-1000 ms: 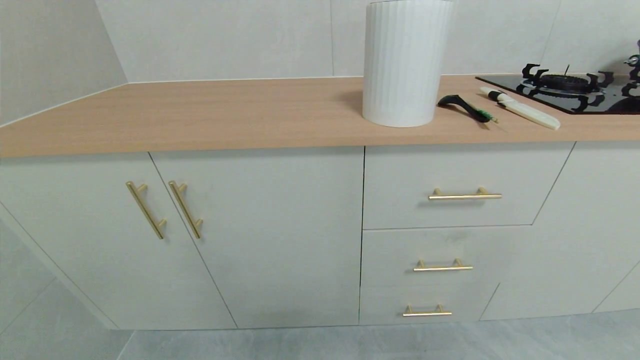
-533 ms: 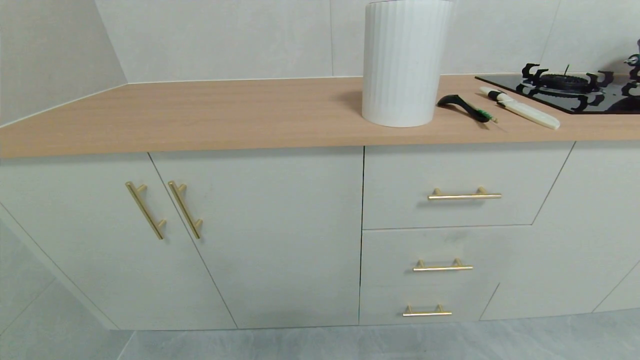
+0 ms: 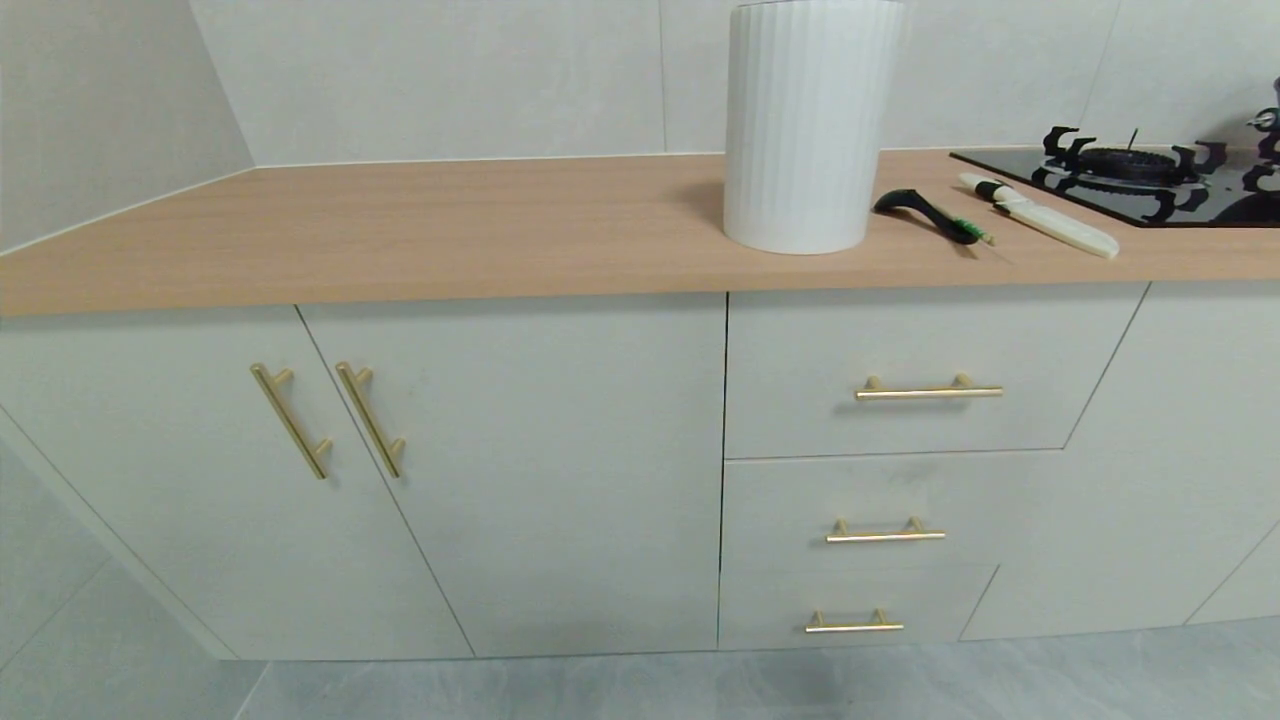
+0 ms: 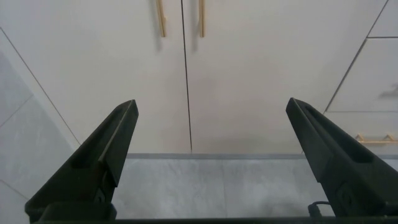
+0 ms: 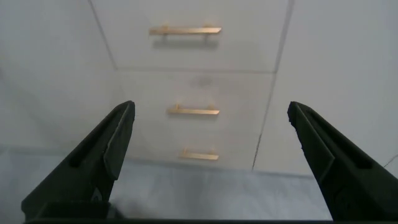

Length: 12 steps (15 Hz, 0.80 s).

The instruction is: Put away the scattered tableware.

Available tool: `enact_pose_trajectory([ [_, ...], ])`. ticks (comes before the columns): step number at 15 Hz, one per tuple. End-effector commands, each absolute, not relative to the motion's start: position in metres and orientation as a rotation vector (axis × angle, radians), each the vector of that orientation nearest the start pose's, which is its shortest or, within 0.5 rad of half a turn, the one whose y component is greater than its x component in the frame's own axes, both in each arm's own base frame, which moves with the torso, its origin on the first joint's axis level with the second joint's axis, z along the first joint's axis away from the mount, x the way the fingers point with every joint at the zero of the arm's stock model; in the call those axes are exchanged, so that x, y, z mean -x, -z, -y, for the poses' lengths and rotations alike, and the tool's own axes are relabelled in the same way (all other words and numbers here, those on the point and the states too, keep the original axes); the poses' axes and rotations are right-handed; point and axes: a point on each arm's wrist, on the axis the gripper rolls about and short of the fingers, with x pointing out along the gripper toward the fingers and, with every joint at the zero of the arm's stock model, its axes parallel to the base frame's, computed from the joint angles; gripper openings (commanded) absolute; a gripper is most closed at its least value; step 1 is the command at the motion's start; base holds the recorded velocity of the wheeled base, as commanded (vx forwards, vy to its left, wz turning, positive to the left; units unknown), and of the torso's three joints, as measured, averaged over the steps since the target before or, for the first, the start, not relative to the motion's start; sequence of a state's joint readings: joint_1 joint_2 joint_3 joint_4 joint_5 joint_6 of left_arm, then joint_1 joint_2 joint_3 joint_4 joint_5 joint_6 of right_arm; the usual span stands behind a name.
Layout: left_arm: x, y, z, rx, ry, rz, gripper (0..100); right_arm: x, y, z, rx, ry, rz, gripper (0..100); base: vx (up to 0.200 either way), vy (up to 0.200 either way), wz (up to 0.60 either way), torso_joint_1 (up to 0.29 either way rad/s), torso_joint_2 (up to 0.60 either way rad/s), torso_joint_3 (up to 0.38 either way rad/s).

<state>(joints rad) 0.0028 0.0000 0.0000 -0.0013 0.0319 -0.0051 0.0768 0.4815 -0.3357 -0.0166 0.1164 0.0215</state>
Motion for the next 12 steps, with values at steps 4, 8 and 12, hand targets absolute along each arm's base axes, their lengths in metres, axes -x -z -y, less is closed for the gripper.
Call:
enact_pose_trajectory([
  [4,0.023,-0.076,-0.001,0.006,-0.035,0.002,100,-0.215,-0.151,-0.032,-0.002,-0.261,-0.634,100,0.000,0.000,0.00,0.000,0.00,0.000],
  [8,0.023,-0.076,-0.001,0.006,-0.035,0.002,100,-0.282,-0.122,-0.040,0.021,-0.197,-0.740,100,0.000,0.000,0.00,0.000,0.00,0.000],
  [12,0.023,-0.076,-0.001,0.006,-0.035,0.002,100,-0.321,-0.067,-0.046,0.028,-0.190,-0.809,100,0.000,0.000,0.00,0.000,0.00,0.000],
])
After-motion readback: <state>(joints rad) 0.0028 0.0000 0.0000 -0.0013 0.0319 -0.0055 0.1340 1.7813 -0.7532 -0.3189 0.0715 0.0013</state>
